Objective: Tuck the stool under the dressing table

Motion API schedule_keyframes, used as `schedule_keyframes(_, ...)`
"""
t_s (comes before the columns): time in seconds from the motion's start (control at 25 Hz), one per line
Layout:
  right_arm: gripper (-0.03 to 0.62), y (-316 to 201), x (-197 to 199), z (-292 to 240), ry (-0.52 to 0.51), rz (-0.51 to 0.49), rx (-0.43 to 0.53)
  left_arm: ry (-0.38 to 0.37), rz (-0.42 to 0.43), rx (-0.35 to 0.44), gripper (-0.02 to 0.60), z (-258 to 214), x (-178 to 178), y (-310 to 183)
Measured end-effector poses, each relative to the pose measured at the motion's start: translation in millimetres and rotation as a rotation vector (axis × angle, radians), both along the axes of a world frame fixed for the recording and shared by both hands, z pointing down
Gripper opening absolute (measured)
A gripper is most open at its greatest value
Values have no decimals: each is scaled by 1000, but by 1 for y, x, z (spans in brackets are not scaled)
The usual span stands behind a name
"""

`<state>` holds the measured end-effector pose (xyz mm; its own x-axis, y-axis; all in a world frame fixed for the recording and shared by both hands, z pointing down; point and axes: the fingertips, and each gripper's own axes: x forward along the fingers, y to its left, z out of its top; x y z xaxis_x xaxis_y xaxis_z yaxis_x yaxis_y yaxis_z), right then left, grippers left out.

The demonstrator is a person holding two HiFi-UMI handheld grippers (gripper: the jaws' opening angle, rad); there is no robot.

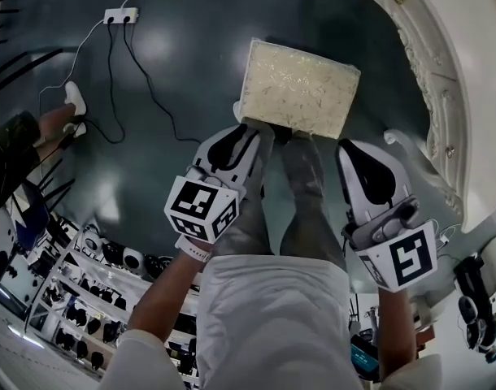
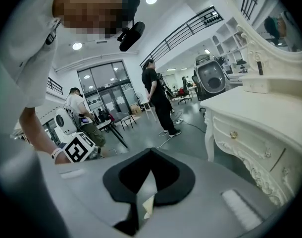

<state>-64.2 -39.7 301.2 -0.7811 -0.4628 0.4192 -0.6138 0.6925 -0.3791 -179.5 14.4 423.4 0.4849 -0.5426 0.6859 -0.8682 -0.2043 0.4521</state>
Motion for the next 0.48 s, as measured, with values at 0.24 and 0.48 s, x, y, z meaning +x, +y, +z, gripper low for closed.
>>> schedule_keyframes(0.24,10,6,-2,29,27,9,-45,28,8,-68,131,56,0,0)
schedule_keyframes(0.48,11,5,-9,41,32,9,-52,35,26,-79,159,100,-4,1)
